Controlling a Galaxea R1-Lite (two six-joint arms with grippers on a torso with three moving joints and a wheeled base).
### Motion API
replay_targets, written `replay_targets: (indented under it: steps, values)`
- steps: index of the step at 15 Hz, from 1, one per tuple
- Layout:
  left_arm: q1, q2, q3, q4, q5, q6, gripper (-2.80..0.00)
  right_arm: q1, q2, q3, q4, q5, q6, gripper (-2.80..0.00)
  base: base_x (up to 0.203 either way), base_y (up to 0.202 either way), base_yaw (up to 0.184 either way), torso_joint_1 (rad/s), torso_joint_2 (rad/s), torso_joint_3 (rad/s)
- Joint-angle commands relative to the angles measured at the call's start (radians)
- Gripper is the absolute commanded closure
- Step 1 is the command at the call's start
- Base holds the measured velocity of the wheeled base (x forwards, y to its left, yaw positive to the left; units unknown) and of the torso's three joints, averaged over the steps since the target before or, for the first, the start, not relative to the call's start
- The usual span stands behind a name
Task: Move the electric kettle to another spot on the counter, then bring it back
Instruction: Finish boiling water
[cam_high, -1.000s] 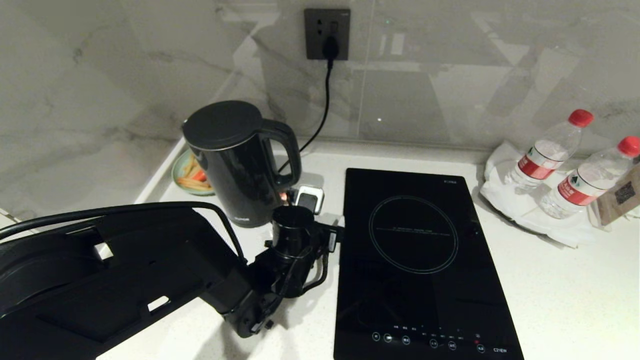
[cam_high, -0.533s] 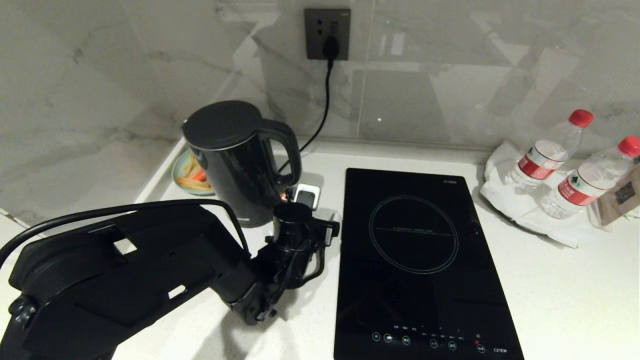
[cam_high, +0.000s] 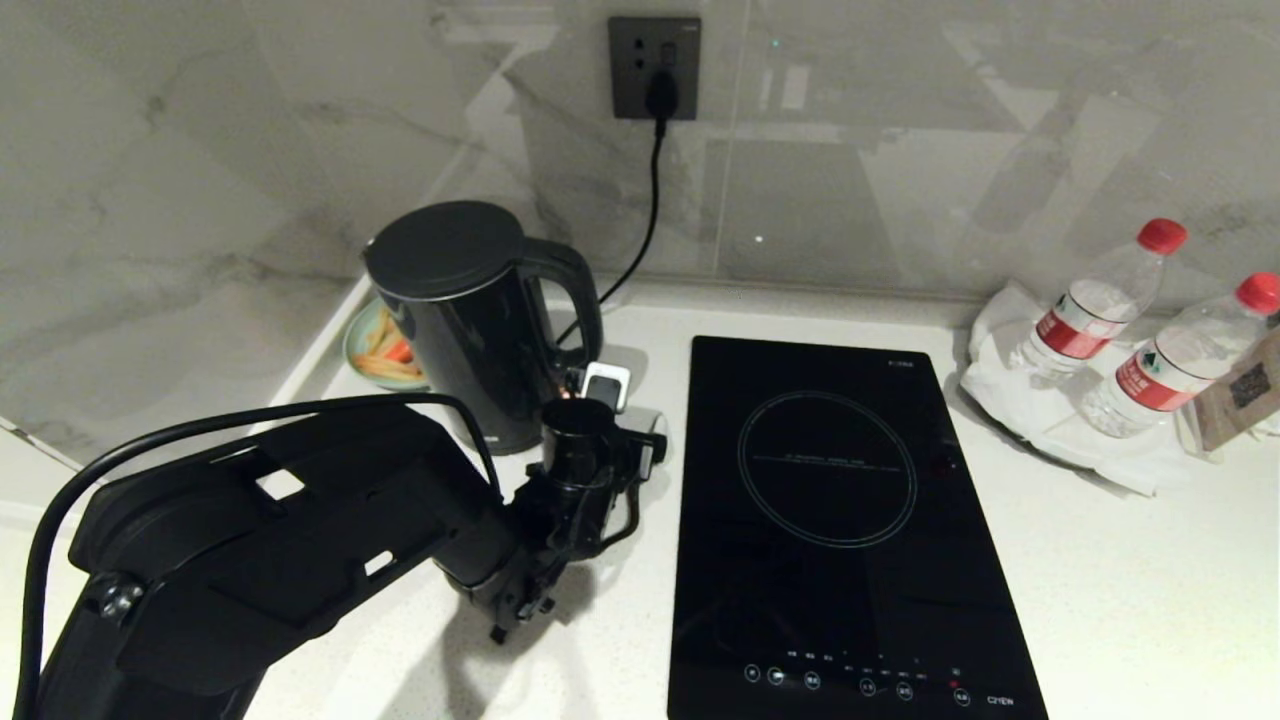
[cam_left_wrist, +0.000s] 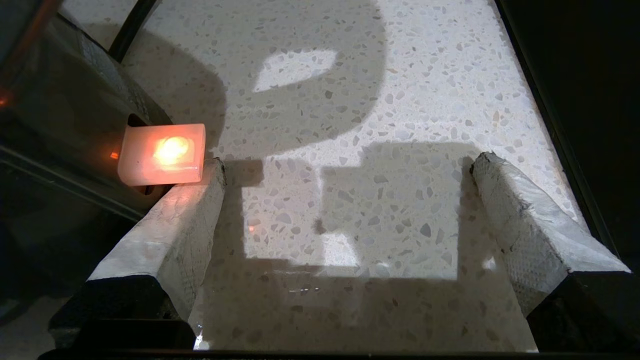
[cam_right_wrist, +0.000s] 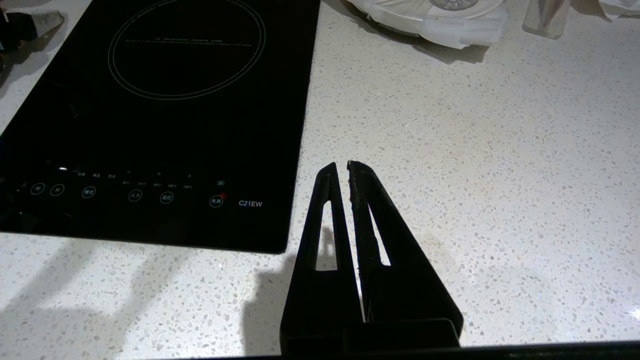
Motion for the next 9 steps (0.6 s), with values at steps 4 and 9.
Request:
replay_targets:
  steps: [4, 9]
  values:
    - [0.007, -0.009, -0.01, -0.007, 0.004, 0.001, -2.8, 0.0, 0.0, 0.0, 0.0, 0.001, 0.0, 0.0, 0.0, 0.0, 0.0, 0.0, 0.0, 0.0]
    - [0.004, -0.027, -0.018, -0.007, 0.003, 0.001, -2.8, 0.0, 0.0, 0.0, 0.0, 0.001, 0.0, 0.0, 0.0, 0.0, 0.0, 0.0, 0.0, 0.0]
